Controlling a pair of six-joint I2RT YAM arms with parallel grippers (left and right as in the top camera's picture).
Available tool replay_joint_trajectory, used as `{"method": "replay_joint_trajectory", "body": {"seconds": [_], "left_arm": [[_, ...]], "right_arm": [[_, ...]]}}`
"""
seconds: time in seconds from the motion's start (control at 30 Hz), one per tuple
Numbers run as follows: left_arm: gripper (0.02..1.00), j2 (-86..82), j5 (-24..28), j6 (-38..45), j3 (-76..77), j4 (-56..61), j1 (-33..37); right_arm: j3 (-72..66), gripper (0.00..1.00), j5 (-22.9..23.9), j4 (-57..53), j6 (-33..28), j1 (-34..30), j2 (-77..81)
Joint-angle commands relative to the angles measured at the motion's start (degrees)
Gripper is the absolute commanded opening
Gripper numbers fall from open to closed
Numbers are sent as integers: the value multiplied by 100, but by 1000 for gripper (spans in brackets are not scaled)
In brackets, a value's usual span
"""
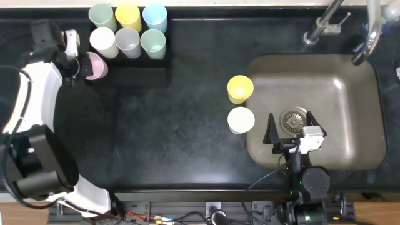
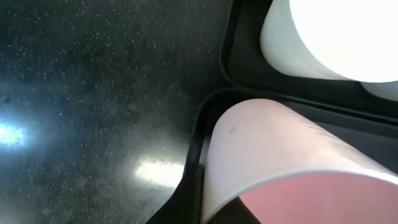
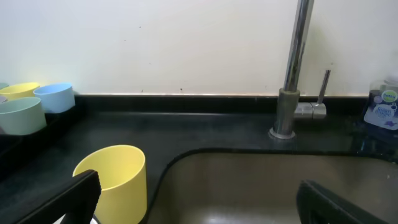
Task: Store Cups
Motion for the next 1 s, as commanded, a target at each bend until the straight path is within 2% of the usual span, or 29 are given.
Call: {"method": "replay_joint_trajectory", "body": {"seconds": [0.03,0.27,0.47,0.73,1.0], "left_arm": [[51,116,-68,129,0,31,26],[75,232,-68,131,0,31,26],[172,232,-68,129,0,31,26],[229,232,-63,127,33,-22,22],[299,232,-63,103,498,-590,9]], "right_arm": [[-76,998,0,35,-17,28,-59],[-76,998,0,35,-17,28,-59],[-76,998,0,35,-17,28,-59],[-76,998,0,35,-17,28,-59],[-76,996,0,35,-17,28,-59]]}}
